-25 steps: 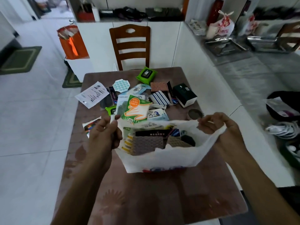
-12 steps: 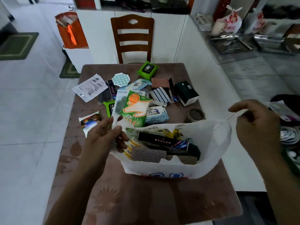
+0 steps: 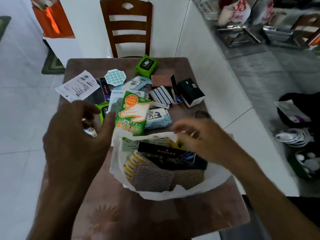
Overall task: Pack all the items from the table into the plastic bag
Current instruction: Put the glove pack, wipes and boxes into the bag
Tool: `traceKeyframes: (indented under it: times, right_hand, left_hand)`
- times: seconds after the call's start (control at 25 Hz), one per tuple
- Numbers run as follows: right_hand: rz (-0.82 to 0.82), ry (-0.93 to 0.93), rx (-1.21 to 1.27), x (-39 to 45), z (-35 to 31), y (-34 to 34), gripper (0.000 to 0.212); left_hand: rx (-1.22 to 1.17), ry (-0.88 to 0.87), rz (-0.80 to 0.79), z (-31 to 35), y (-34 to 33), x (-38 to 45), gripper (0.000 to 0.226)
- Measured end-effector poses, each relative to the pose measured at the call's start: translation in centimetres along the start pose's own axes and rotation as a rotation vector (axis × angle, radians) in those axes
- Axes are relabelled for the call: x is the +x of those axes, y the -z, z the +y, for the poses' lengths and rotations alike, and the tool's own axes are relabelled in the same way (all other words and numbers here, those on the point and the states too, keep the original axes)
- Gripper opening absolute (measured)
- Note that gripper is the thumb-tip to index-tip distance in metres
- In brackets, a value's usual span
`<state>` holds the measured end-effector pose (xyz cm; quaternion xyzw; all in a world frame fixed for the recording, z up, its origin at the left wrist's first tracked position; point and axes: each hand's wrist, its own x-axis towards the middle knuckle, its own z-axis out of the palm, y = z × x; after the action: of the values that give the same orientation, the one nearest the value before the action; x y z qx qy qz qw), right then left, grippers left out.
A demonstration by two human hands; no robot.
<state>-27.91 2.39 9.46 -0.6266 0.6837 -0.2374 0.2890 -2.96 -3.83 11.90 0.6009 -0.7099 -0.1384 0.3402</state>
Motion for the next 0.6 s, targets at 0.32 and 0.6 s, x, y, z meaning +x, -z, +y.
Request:
traceKeyframes:
  times: [0.32, 0.6]
  right_hand:
    - [-0.225, -0.415, -0.484, 11.6, 24.0, 1.1, 0.044]
    - [0.095, -0.312, -0.32, 9.3, 26.2, -2.0, 0.024]
  left_hand:
    - [0.398, -0.389, -0.818, 4.9, -14.0, 0.6, 0.028]
    - [0.164, -0.322, -0.728, 2.4, -17.1, 1.2, 0.026]
